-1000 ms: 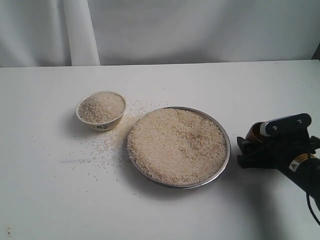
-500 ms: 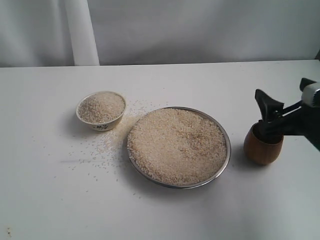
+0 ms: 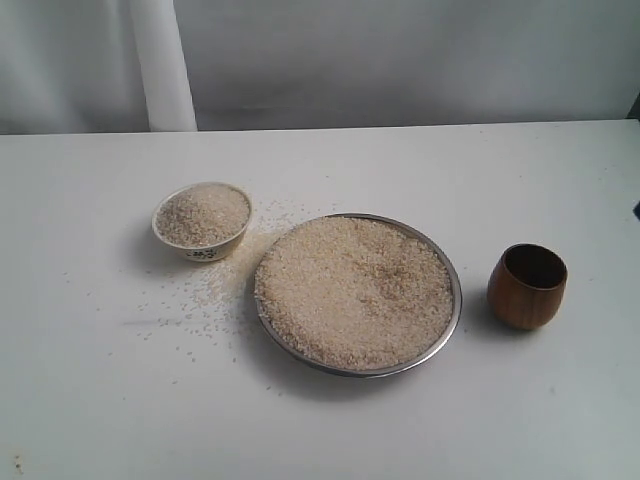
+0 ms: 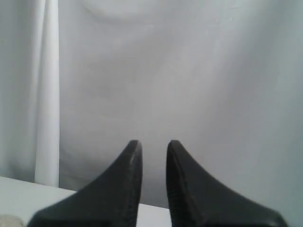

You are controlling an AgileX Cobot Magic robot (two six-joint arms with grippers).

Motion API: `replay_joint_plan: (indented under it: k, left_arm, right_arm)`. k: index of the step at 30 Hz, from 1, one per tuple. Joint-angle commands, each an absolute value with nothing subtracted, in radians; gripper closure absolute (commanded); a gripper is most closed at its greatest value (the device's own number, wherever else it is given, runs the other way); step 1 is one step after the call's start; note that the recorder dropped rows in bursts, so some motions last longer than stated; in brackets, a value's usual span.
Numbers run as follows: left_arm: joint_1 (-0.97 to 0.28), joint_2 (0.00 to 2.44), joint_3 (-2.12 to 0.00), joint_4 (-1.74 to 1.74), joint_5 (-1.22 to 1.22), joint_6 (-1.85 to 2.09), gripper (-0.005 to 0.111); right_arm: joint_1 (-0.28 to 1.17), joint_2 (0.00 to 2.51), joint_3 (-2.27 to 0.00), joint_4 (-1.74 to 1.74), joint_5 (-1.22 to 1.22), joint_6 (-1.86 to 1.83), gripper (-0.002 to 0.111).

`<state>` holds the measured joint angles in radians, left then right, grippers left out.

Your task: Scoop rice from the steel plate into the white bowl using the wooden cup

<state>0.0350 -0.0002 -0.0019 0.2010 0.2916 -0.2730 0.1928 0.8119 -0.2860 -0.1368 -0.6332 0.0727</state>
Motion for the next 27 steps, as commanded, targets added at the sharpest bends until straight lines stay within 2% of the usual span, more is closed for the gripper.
replay_joint_plan:
  k: [1,3,8,27]
  left_arm:
    - [0.030,0.000,0.000,0.196,0.285,-0.277,0.107]
    - [0.030,0.000,0.000,0.196,0.285,-0.277,0.107]
    - [0.030,0.000,0.000,0.196,0.285,-0.277,0.107]
    - [0.030,0.000,0.000,0.196,0.285,-0.277,0.107]
  right_arm:
    - [0.187,0.675,-0.301,-0.143,-0.468,0.098,0.103]
    - [0.187,0.642,-0.334,-0.143,-0.387,0.108,0.108]
    - [0.187,0.605,-0.416,-0.143,-0.167,0.108,0.108]
    - [0.187,0.598,-0.421,-0.143,-0.157,0.110,0.108]
